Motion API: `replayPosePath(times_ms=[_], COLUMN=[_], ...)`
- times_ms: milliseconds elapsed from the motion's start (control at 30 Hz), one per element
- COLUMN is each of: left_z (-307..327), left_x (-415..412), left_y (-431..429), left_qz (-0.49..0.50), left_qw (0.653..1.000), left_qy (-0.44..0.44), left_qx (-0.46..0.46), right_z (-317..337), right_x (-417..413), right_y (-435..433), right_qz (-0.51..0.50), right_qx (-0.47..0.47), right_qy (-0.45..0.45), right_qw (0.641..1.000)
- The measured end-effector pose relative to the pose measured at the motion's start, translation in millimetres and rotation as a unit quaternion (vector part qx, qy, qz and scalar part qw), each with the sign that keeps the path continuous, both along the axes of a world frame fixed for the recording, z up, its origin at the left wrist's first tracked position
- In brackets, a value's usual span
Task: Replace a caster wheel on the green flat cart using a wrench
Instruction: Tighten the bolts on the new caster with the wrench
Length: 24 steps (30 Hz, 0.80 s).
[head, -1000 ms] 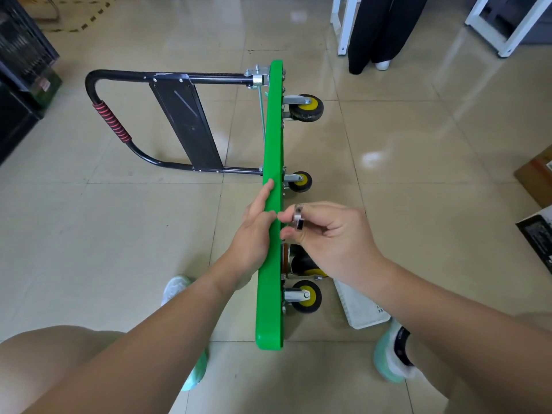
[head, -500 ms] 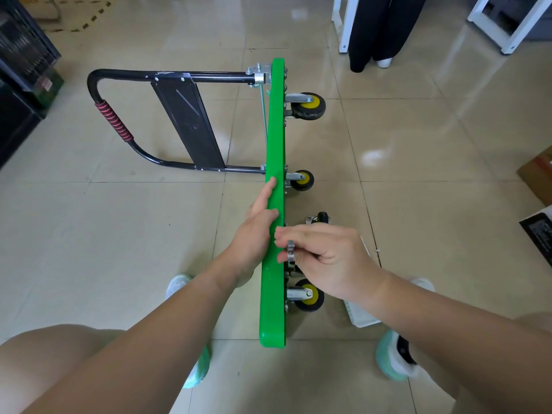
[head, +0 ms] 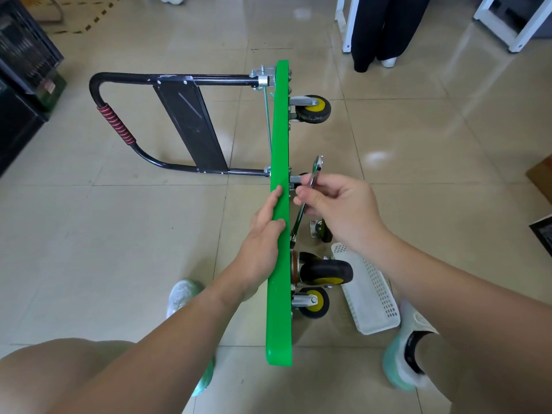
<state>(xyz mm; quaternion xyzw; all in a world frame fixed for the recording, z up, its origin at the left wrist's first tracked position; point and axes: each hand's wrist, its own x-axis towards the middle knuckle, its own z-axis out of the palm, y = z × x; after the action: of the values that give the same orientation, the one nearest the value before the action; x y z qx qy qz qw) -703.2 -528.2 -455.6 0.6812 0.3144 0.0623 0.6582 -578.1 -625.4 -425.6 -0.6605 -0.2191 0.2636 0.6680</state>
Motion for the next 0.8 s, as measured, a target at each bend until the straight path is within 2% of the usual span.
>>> replayPosePath(times_ms=[133, 300, 467, 633, 800], left_z=[-3.2, -1.8, -1.5, -1.3, -0.4], left_x=[-0.7, -1.0, -0.5, -1.0, 0.7], left_y=[2.6, 3.7, 3.1, 2.3, 1.1], left_qz=[-0.014, -0.028, -0.025, -0.019, -0.006], left_qw=[1.000, 0.999, 0.999, 0.999, 1.000], left_qy=[0.000, 0.012, 0.010, 0.003, 0.008], left_qx=[0.012, 0.015, 0.018, 0.027, 0.028], right_z=[-8.2, -18.8, 8.1, 30.2, 19.9], right_x=[27.1, 45.0, 52.1, 16.9, -18.5], right_y=[13.7, 19.1, 11.8, -11.2, -33.9], right_qz=[0.017, 0.018, -0.010, 0.032, 0.050], right_qx=[-0.064, -0.114, -0.061, -0.012, 0.049], right_qy=[0.103, 0.163, 0.087, -0.004, -0.069], right_qw=[0.992, 0.980, 0.994, 0.999, 0.995])
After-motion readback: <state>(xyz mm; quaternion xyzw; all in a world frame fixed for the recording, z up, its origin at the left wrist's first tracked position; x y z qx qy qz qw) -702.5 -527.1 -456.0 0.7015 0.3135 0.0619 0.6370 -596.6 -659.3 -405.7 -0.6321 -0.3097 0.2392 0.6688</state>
